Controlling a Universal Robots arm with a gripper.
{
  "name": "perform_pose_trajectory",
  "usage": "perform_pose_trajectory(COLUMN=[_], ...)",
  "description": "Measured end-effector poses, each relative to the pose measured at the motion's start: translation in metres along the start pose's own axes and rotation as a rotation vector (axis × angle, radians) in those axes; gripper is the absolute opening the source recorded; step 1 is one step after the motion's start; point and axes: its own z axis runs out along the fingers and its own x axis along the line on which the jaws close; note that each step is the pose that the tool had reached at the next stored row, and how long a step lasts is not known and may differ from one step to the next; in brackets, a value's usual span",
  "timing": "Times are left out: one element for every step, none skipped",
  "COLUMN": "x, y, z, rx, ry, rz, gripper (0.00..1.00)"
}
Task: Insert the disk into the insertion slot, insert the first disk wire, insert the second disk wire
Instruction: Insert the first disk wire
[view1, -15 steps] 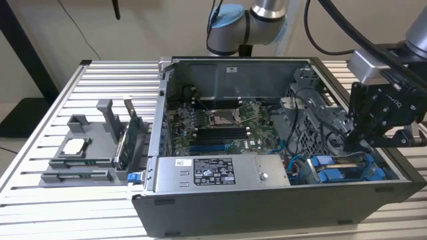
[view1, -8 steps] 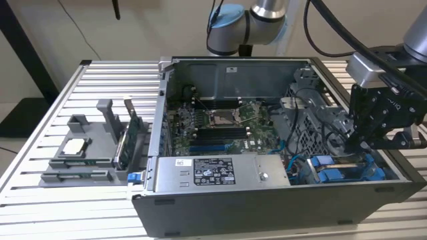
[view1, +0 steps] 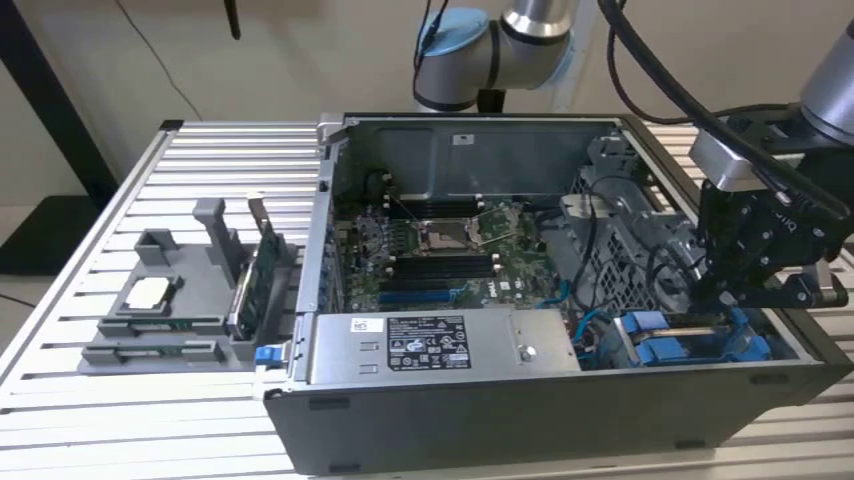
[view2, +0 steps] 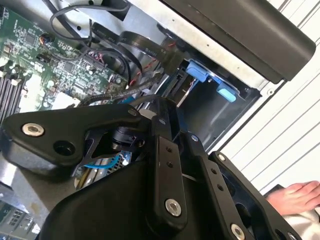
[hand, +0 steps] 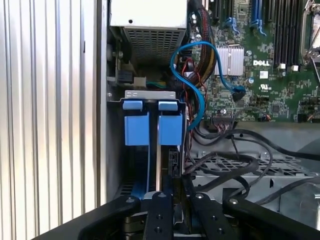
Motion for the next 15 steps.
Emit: perform_pose_trajectory(x=[0.0000, 0.0001, 0.0001, 0.0001, 0.0002, 0.0002, 0.0002, 0.0002, 0.0002, 0.0002, 0.0002, 0.0001, 0.0002, 0.0002, 0.0003], y=[-0.0005, -0.0008, -0.0012, -0.0018, -0.0025, -0.0033, -0.0043, -0.0054, -0.0065, -0.0077, -0.0085, -0.0086, -0.0086, -0.0086, -0.0086], z=[0.0008, 0.0017, 0.0025, 0.0031, 0.0035, 0.0039, 0.0043, 0.0047, 0.0049, 0.0050, 0.0051, 0.0051, 0.0053, 0.0055, 0.0056], rx=[0.0008, 0.0019, 0.0028, 0.0035, 0.0039, 0.0042, 0.0043, 0.0044, 0.0044, 0.0044, 0.0045, 0.0045, 0.0045, 0.0045, 0.0047], ry=[0.0003, 0.0004, 0.0006, 0.0008, 0.0010, 0.0011, 0.0009, 0.0007, 0.0008, 0.0009, 0.0011, 0.0015, 0.0018, 0.0019, 0.0021], rz=[0.000, 0.000, 0.000, 0.000, 0.000, 0.000, 0.000, 0.000, 0.000, 0.000, 0.000, 0.000, 0.000, 0.001, 0.001], gripper=[0.19, 0.19, 0.19, 0.19, 0.19, 0.19, 0.19, 0.19, 0.19, 0.19, 0.19, 0.19, 0.19, 0.19, 0.19])
